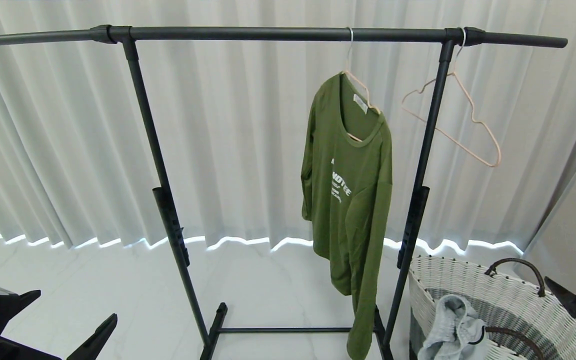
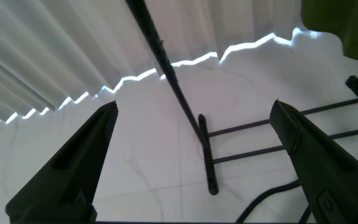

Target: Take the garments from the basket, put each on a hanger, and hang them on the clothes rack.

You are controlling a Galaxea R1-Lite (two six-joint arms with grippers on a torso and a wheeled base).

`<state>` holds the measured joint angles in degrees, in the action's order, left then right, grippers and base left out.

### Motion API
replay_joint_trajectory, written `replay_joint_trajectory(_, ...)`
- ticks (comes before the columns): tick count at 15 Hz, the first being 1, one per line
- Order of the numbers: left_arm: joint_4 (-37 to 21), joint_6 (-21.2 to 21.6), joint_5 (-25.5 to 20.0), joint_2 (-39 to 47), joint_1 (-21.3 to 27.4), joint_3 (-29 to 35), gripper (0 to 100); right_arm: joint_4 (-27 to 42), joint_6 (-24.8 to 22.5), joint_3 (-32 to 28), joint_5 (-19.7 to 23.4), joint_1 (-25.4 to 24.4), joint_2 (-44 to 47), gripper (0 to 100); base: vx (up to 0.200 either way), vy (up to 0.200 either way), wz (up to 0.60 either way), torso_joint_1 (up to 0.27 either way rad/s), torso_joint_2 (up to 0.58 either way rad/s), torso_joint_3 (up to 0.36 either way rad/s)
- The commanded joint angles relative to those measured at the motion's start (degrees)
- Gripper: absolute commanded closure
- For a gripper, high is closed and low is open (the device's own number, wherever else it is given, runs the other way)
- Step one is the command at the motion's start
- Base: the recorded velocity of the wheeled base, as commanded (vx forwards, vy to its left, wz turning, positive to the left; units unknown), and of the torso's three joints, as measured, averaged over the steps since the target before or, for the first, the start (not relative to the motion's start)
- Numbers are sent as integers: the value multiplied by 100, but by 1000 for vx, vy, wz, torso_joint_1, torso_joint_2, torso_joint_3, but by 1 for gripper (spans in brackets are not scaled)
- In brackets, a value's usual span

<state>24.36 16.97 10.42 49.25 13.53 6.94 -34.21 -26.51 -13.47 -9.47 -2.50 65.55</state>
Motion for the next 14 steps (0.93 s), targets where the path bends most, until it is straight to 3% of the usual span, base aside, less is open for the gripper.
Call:
replay_joint_trajectory(1, -1, -1, 4, -3, 0, -26, 0, 2, -3, 11, 7, -5, 2, 0, 0, 0, 0, 0, 0, 0)
replay_joint_trajectory(9, -1, -9, -23, 6, 0, -8, 0, 11, -3, 169, 42, -31, 353, 0, 0, 0, 0, 0, 0, 0)
replay_joint_trajectory(14, -1, -1, -23, 6, 0, -8, 0, 2, 24, 143, 139, -181, 995, 0, 200, 0, 0, 1, 0, 3)
